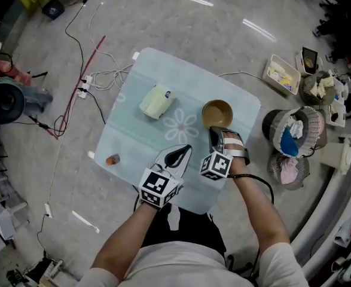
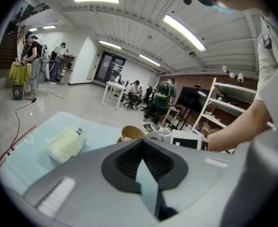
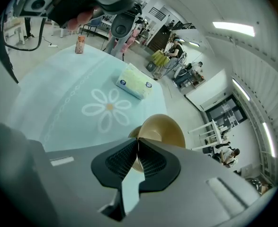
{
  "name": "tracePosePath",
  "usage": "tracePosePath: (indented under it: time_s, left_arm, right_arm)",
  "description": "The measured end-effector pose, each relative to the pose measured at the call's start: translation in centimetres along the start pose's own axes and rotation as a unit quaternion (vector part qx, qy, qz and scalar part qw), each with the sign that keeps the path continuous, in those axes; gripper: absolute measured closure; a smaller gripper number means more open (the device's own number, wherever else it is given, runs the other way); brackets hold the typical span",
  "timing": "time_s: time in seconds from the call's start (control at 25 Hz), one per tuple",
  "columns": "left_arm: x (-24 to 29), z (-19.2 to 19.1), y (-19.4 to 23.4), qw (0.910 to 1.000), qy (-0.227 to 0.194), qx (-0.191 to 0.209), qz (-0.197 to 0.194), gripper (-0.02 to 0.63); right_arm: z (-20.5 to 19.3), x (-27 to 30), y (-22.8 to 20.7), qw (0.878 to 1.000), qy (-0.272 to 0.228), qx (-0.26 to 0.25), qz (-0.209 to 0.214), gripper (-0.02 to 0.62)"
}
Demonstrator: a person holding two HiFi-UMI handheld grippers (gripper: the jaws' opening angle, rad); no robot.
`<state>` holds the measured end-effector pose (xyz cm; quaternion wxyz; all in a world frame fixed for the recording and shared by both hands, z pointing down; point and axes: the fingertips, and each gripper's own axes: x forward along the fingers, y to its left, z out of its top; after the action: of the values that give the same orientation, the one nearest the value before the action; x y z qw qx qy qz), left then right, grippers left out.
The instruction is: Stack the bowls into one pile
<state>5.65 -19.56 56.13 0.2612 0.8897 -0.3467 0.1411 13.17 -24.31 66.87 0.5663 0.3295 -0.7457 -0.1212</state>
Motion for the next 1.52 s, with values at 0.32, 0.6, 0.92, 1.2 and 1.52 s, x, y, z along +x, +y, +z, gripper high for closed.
tracePosePath:
  time_s: [0.32, 0.6, 0.92, 1.2, 1.52]
  left_arm:
    - [2.1, 0.3, 0.5, 1.0000, 0.003, -0.008, -0.003, 0.600]
    - [2.2, 0.0, 0.9, 0.9999, 0.010, -0.010, 0.001, 0.600]
    - [1.4, 0.0, 0.0, 0.9997, 0.011, -0.020, 0.003, 0.600]
    - [-1.7, 2.1, 0.0, 0.9998, -0.009, -0.016, 0.007, 0.600]
    - [-8.1, 4.1, -2.0, 0.9997, -0.023, -0.003, -0.004, 0.600]
  right_arm:
    - [-1.1, 2.2, 0.0, 0.999, 0.003, 0.025, 0.025, 0.572]
    - [-0.6, 2.3, 0.7, 0.997, -0.004, 0.064, 0.046, 0.530]
    - [1.1, -0.6, 0.2, 0.987, -0.038, 0.154, 0.039, 0.528]
    - [5.4, -5.9, -1.8, 0.957, -0.091, 0.276, 0.001, 0.532]
    - [9.6, -14.6, -2.1, 0.909, -0.141, 0.391, -0.037, 0.580]
